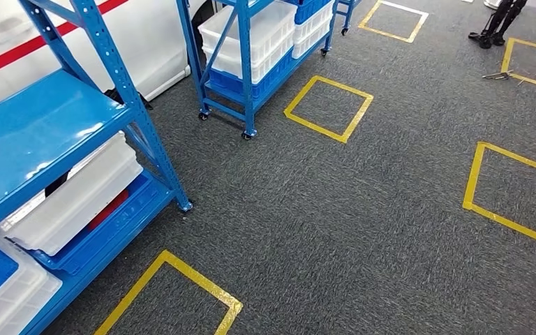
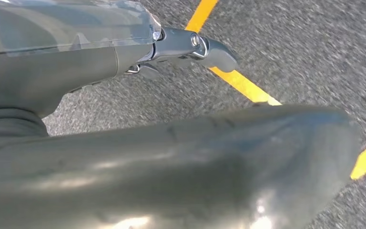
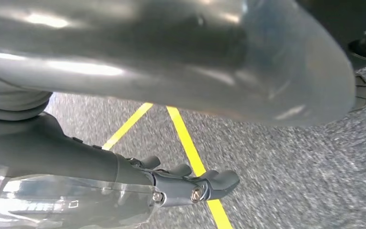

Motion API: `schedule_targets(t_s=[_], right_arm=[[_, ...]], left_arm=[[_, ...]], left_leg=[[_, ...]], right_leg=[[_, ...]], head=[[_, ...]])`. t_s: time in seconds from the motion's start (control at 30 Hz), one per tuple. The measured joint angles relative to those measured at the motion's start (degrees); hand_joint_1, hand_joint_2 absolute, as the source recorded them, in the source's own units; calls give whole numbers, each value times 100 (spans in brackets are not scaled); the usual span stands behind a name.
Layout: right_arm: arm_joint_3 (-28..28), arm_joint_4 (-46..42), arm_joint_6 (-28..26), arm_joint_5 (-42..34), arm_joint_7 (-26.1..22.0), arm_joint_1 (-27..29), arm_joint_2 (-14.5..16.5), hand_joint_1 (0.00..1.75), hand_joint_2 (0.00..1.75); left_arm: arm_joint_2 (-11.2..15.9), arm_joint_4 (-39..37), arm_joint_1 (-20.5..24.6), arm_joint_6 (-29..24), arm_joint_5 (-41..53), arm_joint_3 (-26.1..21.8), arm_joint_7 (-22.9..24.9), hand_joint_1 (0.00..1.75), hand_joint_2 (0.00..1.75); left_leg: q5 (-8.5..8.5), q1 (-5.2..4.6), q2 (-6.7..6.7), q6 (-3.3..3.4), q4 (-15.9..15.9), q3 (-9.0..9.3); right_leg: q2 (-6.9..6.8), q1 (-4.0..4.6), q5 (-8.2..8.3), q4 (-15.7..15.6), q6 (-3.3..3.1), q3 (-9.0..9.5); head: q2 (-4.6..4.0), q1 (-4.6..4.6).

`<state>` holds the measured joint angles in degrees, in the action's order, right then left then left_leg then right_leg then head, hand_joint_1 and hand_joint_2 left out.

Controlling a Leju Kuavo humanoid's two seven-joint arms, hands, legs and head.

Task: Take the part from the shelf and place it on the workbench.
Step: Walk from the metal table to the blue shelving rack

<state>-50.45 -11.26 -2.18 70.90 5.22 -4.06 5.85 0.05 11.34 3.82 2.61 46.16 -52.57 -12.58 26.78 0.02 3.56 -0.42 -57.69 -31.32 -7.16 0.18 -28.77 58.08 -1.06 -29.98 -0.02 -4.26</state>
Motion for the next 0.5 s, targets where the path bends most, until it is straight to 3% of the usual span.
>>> schedule_targets(t_s=[0.03,0.1,0.17,0.23,0.27,0.3,0.33,0.4,0.47,0.5], right_arm=[[5,0,17,0,0,-15,0,0,0],[13,0,45,1,-1,-37,-5,0,0],[14,0,55,2,-2,-19,-11,0,0],[15,0,57,2,-2,8,-13,0,0],[15,0,58,2,-2,18,-14,0,0],[15,0,58,2,-2,24,-17,0,0],[15,0,57,2,-2,28,-21,0,0],[15,0,57,2,-2,36,-29,0,0],[15,0,57,2,-2,36,-32,0,0],[15,0,62,2,-2,29,-32,0,0]], left_arm=[[-1,0,-12,1,5,1,-1,0,0],[-4,0,-35,2,15,1,-1,0,0],[-10,0,-14,4,22,1,0,0,0],[-13,0,11,8,24,2,0,0,0],[-14,0,12,9,25,2,0,0,0],[-14,0,7,10,25,2,1,0,0],[-16,0,3,12,25,2,2,0,0],[-23,0,4,15,25,3,3,0,0],[-27,0,12,16,25,3,2,0,0],[-27,0,12,16,26,3,1,0,0]], left_leg=[[-15,11,-66,34,15,0],[-60,42,-182,95,60,16],[-102,66,-301,144,87,12],[-115,65,-447,162,81,-12],[-116,65,-529,163,75,-15],[-114,67,-611,157,67,-12],[-110,71,-695,147,56,-5],[-92,72,-849,101,15,-17],[-89,69,-982,23,-17,-68],[-99,75,-1042,-22,-16,-95]], right_leg=[[-32,-3,-7,-3,32,13],[184,-26,-112,111,98,-9],[553,-58,-440,646,141,-252],[683,-78,-760,1404,161,-630],[694,-88,-778,1612,170,-745],[700,-101,-673,1590,176,-754],[721,-118,-472,1347,179,-660],[968,-158,-57,570,184,-343],[1193,-171,95,140,167,-186],[1210,-159,82,117,146,-185]], head=[[0,0],[0,1],[0,1],[0,0],[0,0],[0,0],[0,0],[0,1],[0,1],[0,0]])
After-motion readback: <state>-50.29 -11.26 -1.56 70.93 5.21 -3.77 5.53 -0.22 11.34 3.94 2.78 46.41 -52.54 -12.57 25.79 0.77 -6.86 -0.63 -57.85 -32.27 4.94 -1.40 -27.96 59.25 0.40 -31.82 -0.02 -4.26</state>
